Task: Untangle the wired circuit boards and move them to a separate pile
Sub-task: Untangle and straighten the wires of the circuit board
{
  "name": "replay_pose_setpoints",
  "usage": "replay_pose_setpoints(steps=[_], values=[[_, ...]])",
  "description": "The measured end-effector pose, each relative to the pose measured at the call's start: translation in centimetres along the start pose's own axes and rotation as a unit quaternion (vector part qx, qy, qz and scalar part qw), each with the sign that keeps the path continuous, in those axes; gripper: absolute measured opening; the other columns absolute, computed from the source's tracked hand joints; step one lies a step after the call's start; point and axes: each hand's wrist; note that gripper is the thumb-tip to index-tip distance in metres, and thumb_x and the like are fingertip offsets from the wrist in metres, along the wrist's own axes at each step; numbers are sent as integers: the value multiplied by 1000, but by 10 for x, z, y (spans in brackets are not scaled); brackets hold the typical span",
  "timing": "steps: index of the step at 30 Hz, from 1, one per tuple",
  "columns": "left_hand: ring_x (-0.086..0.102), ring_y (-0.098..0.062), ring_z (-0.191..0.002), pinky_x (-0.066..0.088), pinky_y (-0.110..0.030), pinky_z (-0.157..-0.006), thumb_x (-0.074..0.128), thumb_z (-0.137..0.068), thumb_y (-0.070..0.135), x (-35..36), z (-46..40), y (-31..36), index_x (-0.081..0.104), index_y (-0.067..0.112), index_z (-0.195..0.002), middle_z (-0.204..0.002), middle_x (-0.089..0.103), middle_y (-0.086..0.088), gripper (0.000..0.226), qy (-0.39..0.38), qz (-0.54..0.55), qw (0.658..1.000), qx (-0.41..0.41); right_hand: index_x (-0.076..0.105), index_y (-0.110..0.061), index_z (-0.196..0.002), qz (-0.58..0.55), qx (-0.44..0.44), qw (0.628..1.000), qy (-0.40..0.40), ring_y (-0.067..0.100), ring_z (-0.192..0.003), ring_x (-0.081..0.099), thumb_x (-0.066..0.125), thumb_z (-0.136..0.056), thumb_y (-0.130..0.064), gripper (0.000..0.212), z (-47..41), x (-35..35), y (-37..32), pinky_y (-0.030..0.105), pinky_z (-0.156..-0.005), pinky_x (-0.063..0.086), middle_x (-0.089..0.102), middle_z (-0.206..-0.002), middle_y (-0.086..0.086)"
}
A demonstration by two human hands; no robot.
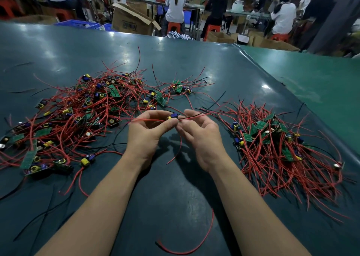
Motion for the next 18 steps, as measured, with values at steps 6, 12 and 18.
replay_pose_setpoints(steps=[6, 12, 18], values=[[72, -16, -80, 56, -22, -75, 80, -66, 1, -1, 3, 0, 73, 6, -88, -85, 76, -7, 24, -32, -34, 999, 15, 70, 0, -81, 2, 10, 999, 46, 17, -68, 70, 64, -90, 0, 10, 2, 3, 5, 23, -64, 58, 73, -72, 10], [70, -15, -75, 55, -21, -72, 84, -56, 13, 2, 0, 2, 77, 13, -79, -83, 76, -7, 24, -27, 1, 999, -41, 72, -9, -74, 67, -20, 993, 95, 11, -58, 67, 70, -88, -14, 15, -3, -11, -7, 21, -48, 52, 72, -67, 3], [71, -16, -74, 55, -20, -71, 85, -52, 14, 1, -1, 3, 79, 16, -76, -83, 76, -8, 25, -43, 2, 997, -61, 71, -12, -69, -19, -72, 973, 217, 8, -57, 64, 68, -91, -13, 22, -10, -33, -27, 19, -45, 50, 70, -65, -1]])
Point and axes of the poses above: each hand's wrist, its own z-axis away from the middle knuckle, its own x-axis out of the palm, y = z × x
